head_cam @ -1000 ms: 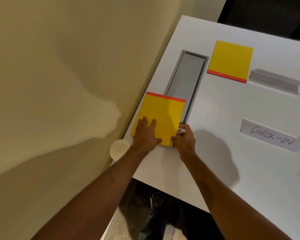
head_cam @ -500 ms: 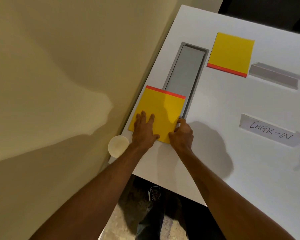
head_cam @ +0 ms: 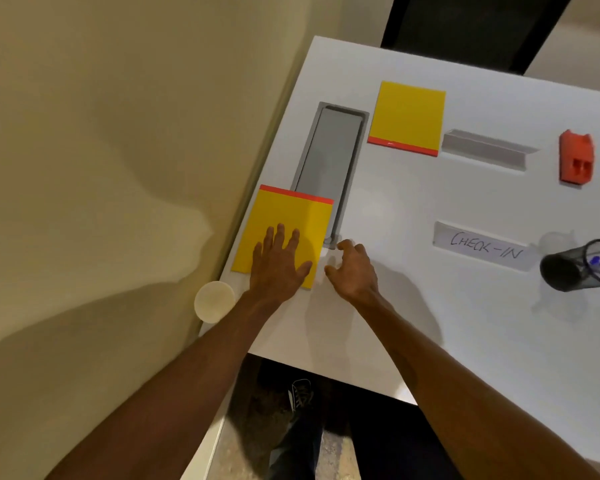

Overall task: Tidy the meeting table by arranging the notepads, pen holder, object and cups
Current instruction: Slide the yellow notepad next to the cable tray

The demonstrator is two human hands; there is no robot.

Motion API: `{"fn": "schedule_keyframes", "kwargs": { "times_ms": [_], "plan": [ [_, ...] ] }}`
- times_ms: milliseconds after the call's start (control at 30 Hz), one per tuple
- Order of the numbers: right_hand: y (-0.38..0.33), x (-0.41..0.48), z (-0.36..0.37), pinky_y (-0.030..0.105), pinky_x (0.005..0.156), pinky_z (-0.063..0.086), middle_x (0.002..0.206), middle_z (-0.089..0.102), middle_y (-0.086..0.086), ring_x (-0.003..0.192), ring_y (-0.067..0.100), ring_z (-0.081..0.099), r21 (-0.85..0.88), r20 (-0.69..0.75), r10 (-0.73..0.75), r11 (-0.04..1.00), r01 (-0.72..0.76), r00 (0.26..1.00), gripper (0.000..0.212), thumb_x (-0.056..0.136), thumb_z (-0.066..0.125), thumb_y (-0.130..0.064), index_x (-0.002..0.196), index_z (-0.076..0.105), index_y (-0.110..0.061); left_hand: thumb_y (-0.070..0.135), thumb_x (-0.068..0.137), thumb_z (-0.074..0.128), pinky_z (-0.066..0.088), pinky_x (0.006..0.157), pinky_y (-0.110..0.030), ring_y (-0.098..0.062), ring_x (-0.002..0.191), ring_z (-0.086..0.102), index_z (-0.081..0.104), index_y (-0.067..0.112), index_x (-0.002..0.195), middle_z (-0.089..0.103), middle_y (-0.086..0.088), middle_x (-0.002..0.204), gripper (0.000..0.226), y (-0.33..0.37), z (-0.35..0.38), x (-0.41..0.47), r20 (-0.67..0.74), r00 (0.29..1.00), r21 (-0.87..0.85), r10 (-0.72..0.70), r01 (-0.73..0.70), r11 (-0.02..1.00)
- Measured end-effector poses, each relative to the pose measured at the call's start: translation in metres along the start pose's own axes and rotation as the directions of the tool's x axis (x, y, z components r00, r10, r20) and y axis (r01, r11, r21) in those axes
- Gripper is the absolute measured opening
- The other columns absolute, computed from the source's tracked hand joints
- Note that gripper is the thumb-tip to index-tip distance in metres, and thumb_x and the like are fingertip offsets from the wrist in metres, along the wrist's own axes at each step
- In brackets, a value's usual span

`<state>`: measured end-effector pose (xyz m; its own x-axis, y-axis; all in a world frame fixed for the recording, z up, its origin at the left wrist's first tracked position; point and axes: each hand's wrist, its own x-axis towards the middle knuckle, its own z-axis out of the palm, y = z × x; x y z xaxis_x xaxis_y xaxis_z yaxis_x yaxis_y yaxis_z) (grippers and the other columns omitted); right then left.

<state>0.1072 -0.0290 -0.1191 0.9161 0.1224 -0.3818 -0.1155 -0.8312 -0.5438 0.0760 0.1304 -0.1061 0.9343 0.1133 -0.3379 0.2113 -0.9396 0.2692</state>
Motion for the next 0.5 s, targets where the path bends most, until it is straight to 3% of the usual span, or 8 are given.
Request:
{"fn": "schedule_keyframes", "kwargs": {
  "times_ms": [300, 500],
  "plan": [
    [0.062, -0.032, -0.081, 0.037, 0.088, 0.055, 0.132, 0.048, 0.008, 0.101, 0.029, 0.065, -0.014, -0.112, 0.044, 0.999, -0.046, 0.993, 0.045, 0.095, 0.062, -0.031, 0.135, 0.047, -0.017, 0.057, 0.099, 0.034, 0.021, 0.121, -0.047, -0.029, 0.151, 0.013, 0.02, 0.02, 0.156, 0.016, -0.011, 0.164, 0.07, 0.105, -0.019, -0.009, -0.125, 0.976, 0.038, 0.18, -0.176, 0.984],
    [0.124, -0.06, -0.124, 0.033, 0.085, 0.053, 0.127, 0.051, 0.007, 0.099, 0.025, 0.065, 0.024, -0.212, 0.074, 0.997, -0.071, 0.974, 0.039, 0.096, 0.062, -0.031, 0.13, 0.051, -0.016, 0.058, 0.099, 0.032, 0.015, 0.123, -0.046, -0.027, 0.152, 0.012, 0.018, 0.019, 0.156, 0.013, -0.009, 0.164, 0.071, 0.174, -0.005, -0.011, -0.106, 0.959, 0.022, 0.261, -0.26, 0.965]
  ]
}}
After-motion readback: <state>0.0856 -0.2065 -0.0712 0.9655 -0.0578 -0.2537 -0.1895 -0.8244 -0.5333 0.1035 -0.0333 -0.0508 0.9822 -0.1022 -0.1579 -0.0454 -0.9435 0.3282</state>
